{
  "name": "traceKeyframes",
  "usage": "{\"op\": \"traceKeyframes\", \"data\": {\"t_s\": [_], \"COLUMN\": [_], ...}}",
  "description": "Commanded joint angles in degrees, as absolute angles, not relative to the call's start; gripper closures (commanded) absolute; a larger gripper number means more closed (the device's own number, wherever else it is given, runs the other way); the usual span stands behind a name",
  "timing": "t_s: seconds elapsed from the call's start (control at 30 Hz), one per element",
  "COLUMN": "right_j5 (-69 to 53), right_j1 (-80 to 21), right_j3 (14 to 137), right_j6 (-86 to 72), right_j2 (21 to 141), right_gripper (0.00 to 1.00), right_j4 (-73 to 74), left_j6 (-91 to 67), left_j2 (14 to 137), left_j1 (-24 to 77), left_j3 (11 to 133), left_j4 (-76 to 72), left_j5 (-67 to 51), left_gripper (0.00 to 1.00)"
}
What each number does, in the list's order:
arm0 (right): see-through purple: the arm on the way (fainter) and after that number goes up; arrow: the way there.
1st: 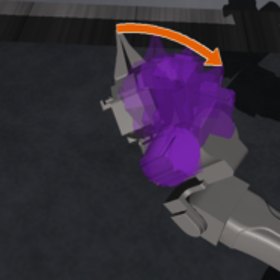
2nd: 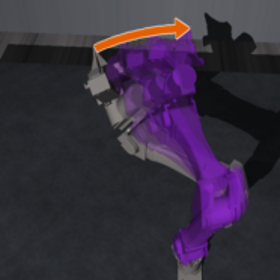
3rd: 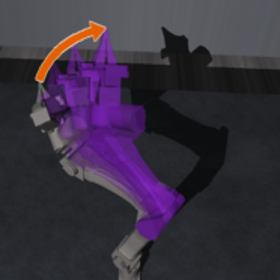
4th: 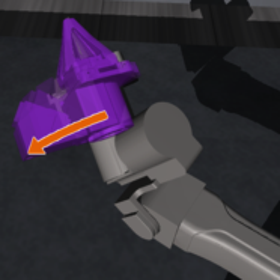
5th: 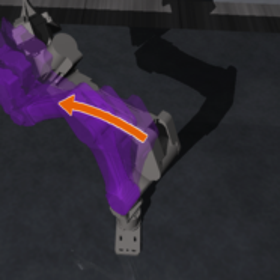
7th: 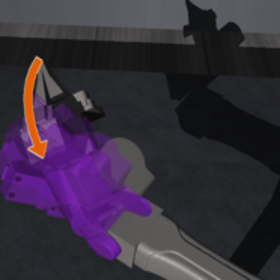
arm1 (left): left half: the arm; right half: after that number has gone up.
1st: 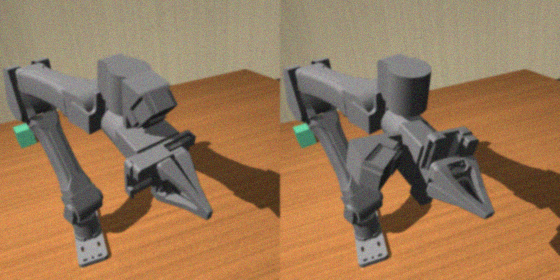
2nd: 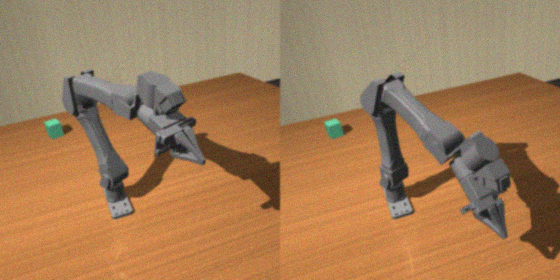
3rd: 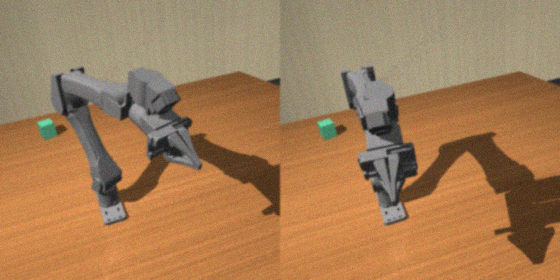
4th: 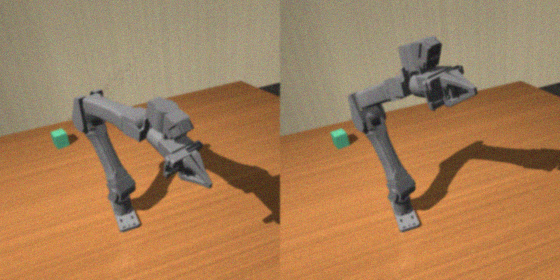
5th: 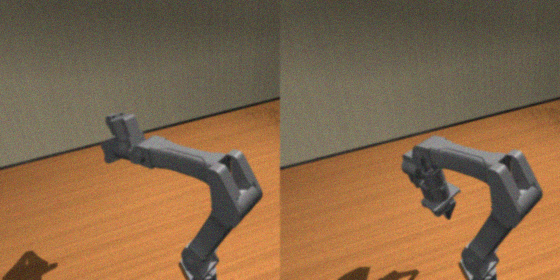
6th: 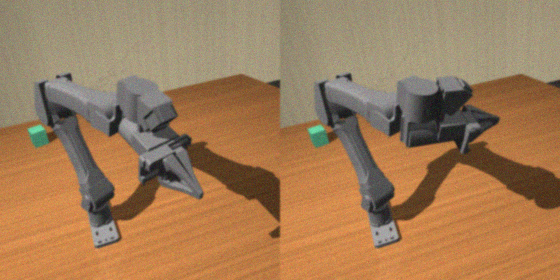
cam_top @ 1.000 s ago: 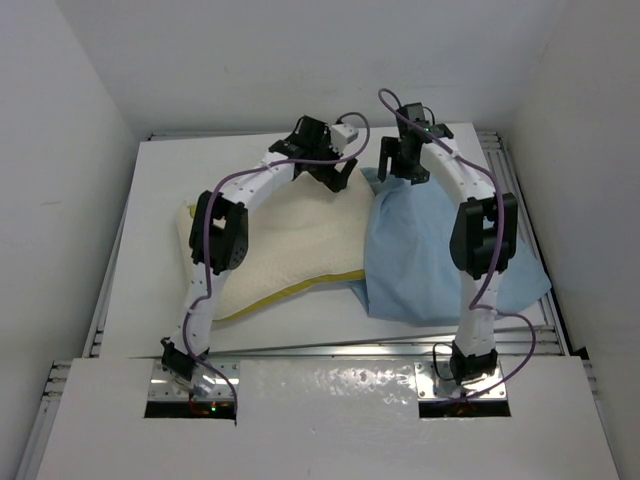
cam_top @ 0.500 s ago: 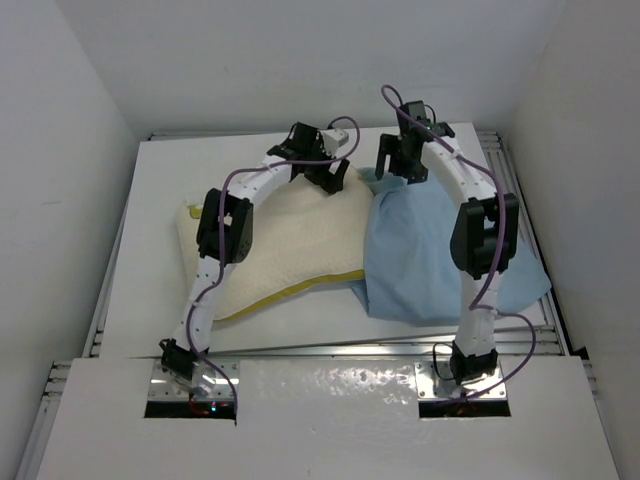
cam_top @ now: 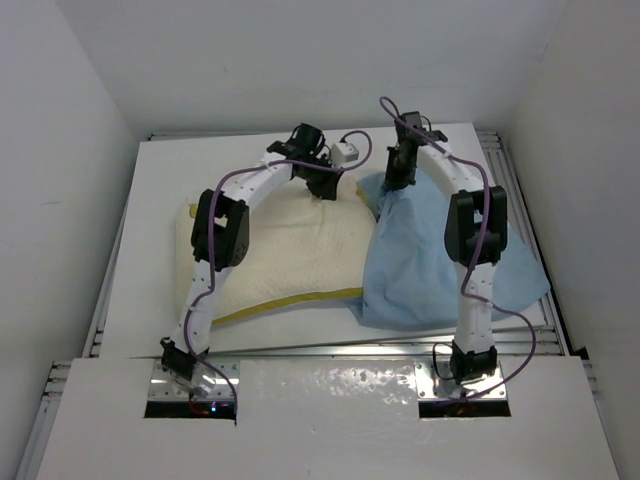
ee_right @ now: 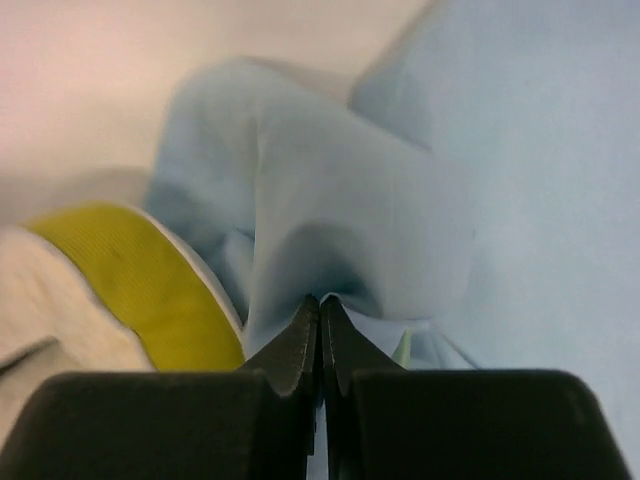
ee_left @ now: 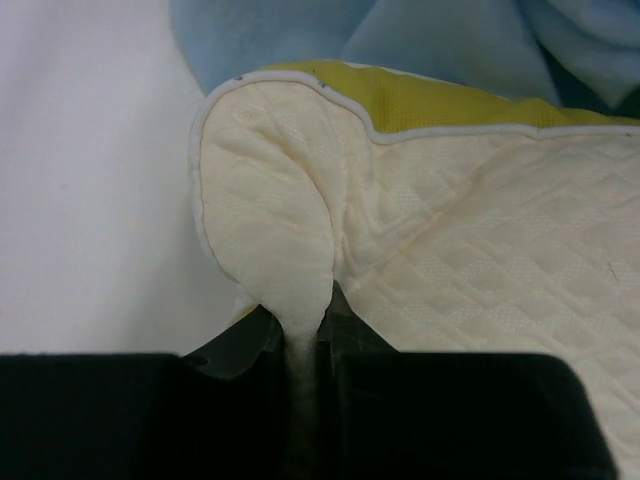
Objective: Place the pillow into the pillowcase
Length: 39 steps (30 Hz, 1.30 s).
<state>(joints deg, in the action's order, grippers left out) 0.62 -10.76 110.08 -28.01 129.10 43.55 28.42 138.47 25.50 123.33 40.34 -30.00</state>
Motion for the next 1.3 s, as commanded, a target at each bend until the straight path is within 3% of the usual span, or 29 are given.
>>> {"op": "traceKeyframes", "data": {"t_s": [0.0,0.23,0.67,0.93,1.27], "right_j5": [-1.84,-3.60,6.07,3.96,1.32], "right_j1": [-10.63,-11.34,-13.10,-19.94,-20.13], "right_j3": [110.93,104.51,109.69,101.89,84.65], "right_j6": [-26.63,-27.51,-30.75,-30.14,-33.40], "right_j2": [121.92,112.68,115.93,110.23,98.45], "right_gripper": [1.00,1.00,1.00,1.00,1.00], "right_j4": [34.74,18.73,20.92,17.15,13.89], "left_j6": [36.10,41.13,42.02,29.90,19.69], "left_j2": [132.55,130.34,127.27,128.31,129.28], "left_j1": [27.86,33.04,37.62,38.76,37.97], "left_j3": [128.31,133.94,144.58,131.59,128.76], "left_j4": [52.00,64.77,74.62,56.89,45.36], "left_j5": [-32.87,-35.94,-37.18,-24.71,-11.27], "left_gripper": [1.00,1.00,1.00,1.00,1.00]}}
